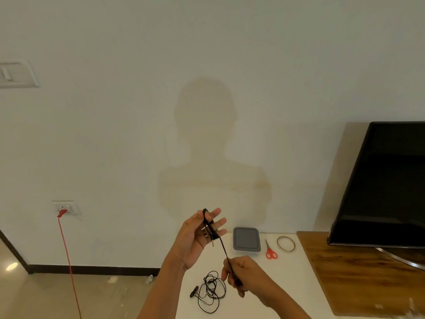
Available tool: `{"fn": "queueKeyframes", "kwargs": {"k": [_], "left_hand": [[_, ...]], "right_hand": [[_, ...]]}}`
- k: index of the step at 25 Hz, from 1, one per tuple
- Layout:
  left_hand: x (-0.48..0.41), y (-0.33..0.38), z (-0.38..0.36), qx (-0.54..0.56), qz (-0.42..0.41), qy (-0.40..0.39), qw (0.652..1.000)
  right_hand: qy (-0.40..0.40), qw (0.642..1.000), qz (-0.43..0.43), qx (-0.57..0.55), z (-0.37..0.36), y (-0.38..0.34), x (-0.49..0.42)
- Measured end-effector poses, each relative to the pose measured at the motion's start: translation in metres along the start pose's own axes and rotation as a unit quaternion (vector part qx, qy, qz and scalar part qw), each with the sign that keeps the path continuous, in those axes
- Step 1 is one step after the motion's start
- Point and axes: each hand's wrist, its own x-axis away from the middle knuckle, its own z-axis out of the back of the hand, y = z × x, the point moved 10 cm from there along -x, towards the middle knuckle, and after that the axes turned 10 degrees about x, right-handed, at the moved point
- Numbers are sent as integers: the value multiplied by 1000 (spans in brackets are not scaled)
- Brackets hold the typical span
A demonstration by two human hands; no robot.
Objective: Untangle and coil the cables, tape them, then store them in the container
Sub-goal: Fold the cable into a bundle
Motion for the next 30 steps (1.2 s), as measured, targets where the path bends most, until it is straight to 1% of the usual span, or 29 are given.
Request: {"fn": "queueKeyframes", "kwargs": {"k": [2,6,7,9,10,11,12,13,14,16,17,19,22,23,25,27,30], "left_hand": [[-3,-3,3,-57,8,7,998],[-3,-16,3,-152,15,6,988],[-2,-19,2,-174,15,1,985],[0,-23,-3,-195,24,-14,980],[2,-27,-7,-204,31,-29,978],[4,-30,-11,-219,38,-38,974],[5,-33,-13,-229,43,-39,972],[6,-34,-12,-227,45,-34,972],[6,-35,-11,-220,46,-27,974],[4,-34,-7,-204,45,-20,978],[3,-34,-6,-198,44,-21,979],[2,-35,-4,-193,45,-21,980],[1,-34,-3,-198,43,-14,979],[0,-33,-3,-201,41,-10,979],[-1,-34,-4,-216,42,-2,975],[-2,-40,-4,-229,55,-6,972],[-2,-47,-8,-188,88,-18,978]], "right_hand": [[34,999,-12,-14,5,-5,6],[111,993,-7,27,29,-32,12],[120,993,-19,8,32,-35,14],[113,991,-57,-53,33,-38,15],[102,991,-66,-61,34,-40,14],[91,993,-64,-43,36,-44,13],[83,995,-54,1,40,-48,9],[78,994,-40,65,45,-54,6],[79,986,-26,146,52,-60,3],[96,947,3,306,65,-70,-3],[105,925,22,364,69,-76,-5],[135,894,67,421,76,-89,-8],[164,875,116,441,84,-99,-7],[175,875,129,432,85,-101,-5],[197,889,165,380,87,-103,2],[187,897,210,342,83,-106,4],[170,890,264,331,80,-105,-3]]}}
